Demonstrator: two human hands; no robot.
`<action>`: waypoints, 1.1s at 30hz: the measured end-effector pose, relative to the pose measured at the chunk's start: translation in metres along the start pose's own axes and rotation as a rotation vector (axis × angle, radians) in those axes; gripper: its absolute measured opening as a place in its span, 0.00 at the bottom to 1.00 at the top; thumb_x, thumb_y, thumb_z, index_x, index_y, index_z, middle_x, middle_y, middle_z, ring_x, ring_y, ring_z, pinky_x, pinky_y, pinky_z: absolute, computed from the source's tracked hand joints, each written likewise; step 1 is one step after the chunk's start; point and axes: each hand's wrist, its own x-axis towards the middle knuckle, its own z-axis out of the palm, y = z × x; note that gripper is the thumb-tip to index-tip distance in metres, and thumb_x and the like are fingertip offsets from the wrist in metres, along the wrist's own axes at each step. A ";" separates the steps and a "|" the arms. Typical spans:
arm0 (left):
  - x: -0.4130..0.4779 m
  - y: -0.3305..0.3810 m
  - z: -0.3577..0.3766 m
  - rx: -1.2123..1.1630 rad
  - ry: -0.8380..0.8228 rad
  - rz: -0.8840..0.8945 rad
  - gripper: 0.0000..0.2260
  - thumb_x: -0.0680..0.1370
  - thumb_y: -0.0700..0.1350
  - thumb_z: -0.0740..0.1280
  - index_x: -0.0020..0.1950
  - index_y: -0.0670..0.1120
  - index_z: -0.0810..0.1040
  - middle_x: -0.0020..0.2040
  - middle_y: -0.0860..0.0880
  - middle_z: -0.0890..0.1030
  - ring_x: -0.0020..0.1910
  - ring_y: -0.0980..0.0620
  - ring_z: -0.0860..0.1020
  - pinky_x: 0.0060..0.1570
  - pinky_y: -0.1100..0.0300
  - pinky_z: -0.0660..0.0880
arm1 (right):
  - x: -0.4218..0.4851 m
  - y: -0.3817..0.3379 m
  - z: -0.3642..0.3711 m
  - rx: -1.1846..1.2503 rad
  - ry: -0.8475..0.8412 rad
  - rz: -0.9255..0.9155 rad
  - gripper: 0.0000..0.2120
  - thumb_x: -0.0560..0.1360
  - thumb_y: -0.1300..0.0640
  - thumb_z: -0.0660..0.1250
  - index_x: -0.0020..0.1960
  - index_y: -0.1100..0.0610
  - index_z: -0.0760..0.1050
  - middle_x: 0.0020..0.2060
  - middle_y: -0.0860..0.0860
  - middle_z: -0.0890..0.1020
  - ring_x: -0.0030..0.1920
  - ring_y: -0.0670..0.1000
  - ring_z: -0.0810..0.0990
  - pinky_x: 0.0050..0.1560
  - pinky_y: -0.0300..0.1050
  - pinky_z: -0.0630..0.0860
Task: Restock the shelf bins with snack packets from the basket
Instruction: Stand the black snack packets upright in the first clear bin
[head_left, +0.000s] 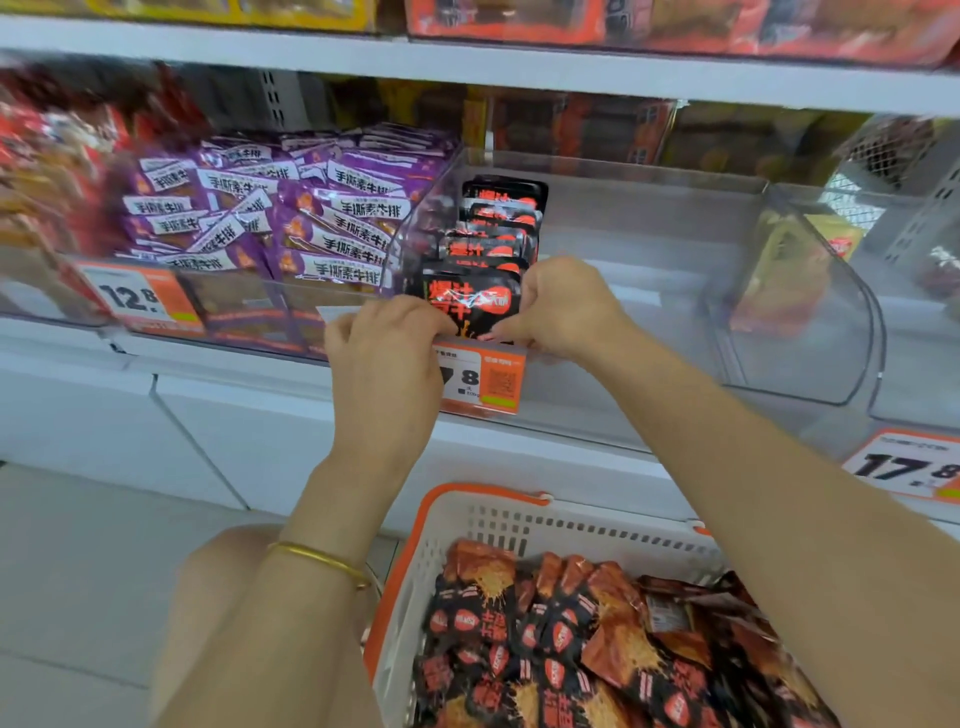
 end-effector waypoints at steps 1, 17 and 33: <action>-0.001 -0.001 0.002 0.020 -0.008 0.001 0.18 0.66 0.34 0.56 0.46 0.47 0.81 0.46 0.48 0.81 0.49 0.43 0.76 0.47 0.59 0.54 | 0.003 0.000 0.001 -0.004 -0.019 0.008 0.19 0.67 0.54 0.77 0.30 0.57 0.68 0.30 0.51 0.77 0.34 0.51 0.78 0.35 0.43 0.76; -0.072 0.066 0.018 -0.133 -0.008 0.307 0.12 0.68 0.38 0.58 0.43 0.46 0.80 0.44 0.50 0.81 0.48 0.46 0.73 0.47 0.53 0.64 | -0.126 0.064 -0.049 0.411 -0.039 -0.027 0.06 0.71 0.63 0.71 0.39 0.58 0.75 0.27 0.54 0.82 0.29 0.48 0.80 0.25 0.36 0.72; -0.119 0.078 0.088 -0.045 -0.721 0.389 0.09 0.75 0.39 0.60 0.47 0.44 0.80 0.46 0.48 0.80 0.52 0.48 0.73 0.54 0.52 0.70 | -0.172 0.252 0.178 -0.609 -0.570 0.347 0.35 0.71 0.45 0.71 0.69 0.59 0.61 0.67 0.57 0.69 0.68 0.59 0.67 0.64 0.54 0.66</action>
